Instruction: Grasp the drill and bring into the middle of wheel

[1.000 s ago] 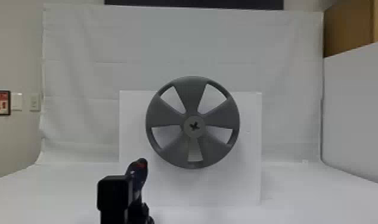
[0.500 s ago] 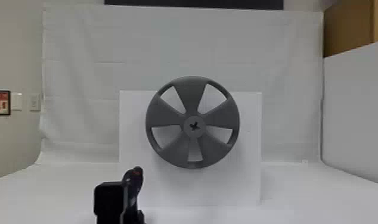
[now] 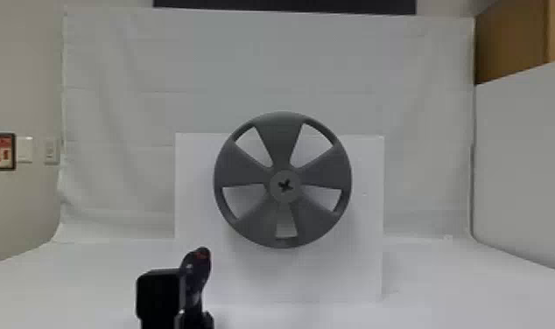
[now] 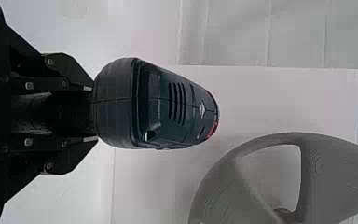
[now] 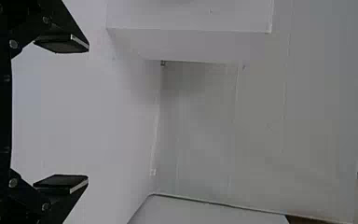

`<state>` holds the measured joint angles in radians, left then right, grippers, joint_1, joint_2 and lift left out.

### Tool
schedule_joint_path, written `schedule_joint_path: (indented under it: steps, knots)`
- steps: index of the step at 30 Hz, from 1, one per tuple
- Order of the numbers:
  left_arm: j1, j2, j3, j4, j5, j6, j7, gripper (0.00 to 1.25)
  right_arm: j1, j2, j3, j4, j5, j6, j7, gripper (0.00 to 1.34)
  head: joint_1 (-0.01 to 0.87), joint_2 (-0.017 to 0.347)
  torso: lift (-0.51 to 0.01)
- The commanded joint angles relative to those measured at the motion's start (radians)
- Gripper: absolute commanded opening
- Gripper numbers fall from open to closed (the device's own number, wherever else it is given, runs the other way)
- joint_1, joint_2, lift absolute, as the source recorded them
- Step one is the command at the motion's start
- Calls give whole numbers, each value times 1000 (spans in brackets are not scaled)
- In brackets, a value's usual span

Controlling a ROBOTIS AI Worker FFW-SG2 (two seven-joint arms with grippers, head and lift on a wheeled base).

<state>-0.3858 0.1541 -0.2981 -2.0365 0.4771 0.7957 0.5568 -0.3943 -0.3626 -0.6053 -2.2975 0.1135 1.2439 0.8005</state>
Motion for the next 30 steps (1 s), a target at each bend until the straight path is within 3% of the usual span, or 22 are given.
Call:
schedule_joint_path:
  steps: [1, 12, 20, 25, 30]
  knots:
    - [2, -1, 2, 2, 8, -7, 0, 488, 0, 1, 1, 1, 0, -1, 0, 1049, 0, 0, -406]
    - [-1, -1, 2, 6, 11, -7, 0, 810, 0, 1, 2, 1, 0, -1, 0, 1049, 0, 0, -406]
    - [-4, -1, 2, 9, 11, -7, 0, 1160, 0, 1, 2, 1, 0, -1, 0, 1049, 0, 0, -406]
    - [-4, -1, 2, 9, 12, -7, -1, 1197, 0, 1, 1, 1, 0, -1, 0, 1049, 0, 0, -406]
    - [1, -1, 16, 7, 6, -7, -51, 1209, 2, 1, -1, 3, 0, -1, 0, 1049, 0, 0, -406]
